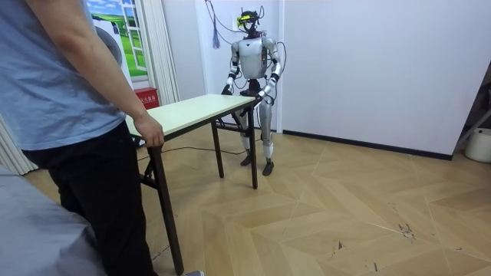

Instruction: Move table with human

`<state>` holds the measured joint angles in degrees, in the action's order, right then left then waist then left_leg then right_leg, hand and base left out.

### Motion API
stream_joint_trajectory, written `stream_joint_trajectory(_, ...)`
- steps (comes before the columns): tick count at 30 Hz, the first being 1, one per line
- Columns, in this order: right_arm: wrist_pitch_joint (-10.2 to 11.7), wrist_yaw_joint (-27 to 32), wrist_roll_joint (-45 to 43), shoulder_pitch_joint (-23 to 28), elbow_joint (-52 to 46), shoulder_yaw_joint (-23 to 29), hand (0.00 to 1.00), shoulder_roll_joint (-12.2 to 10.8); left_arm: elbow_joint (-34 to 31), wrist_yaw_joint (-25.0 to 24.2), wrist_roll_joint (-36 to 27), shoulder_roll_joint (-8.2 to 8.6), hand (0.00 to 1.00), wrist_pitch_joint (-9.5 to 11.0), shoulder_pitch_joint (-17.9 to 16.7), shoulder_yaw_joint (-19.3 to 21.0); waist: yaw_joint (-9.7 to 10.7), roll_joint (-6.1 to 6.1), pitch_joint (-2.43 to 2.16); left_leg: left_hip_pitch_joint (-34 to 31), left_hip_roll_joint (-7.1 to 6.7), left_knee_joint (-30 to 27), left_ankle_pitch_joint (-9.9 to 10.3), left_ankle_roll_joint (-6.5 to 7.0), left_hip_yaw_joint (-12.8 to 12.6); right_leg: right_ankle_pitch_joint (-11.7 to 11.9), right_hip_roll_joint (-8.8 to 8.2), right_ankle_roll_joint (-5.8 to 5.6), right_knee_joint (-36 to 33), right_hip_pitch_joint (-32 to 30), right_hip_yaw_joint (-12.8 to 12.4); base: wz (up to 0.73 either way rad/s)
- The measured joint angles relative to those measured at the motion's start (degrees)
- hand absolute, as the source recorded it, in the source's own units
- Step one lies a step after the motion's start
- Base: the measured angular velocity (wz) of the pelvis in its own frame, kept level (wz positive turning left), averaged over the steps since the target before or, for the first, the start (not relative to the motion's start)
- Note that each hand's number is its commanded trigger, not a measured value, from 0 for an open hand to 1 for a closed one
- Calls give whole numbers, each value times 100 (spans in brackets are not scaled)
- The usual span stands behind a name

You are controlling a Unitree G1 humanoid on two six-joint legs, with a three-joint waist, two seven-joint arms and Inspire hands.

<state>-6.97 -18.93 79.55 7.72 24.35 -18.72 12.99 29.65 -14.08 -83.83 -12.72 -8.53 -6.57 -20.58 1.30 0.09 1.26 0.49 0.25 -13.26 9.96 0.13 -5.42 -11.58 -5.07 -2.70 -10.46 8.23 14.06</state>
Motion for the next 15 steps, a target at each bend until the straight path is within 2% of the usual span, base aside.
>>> stream_joint_trajectory(8, -15, 505, 364, 1, -4, 378, 0, -190, 125, 127, -201, 167, 0, -198, 13, 242, 4, 31, -19, 101, 2, 12, -1, -1, -15, 0, 0, 0, -6, 88, -9, 0)
stream_joint_trajectory(15, -5, 632, 405, 2, -6, 491, 0, -239, 138, 135, -221, 224, 0, -307, 12, 360, 6, 44, -27, 100, 2, 16, -1, -1, -18, 0, -1, 0, -6, 94, -5, 0)
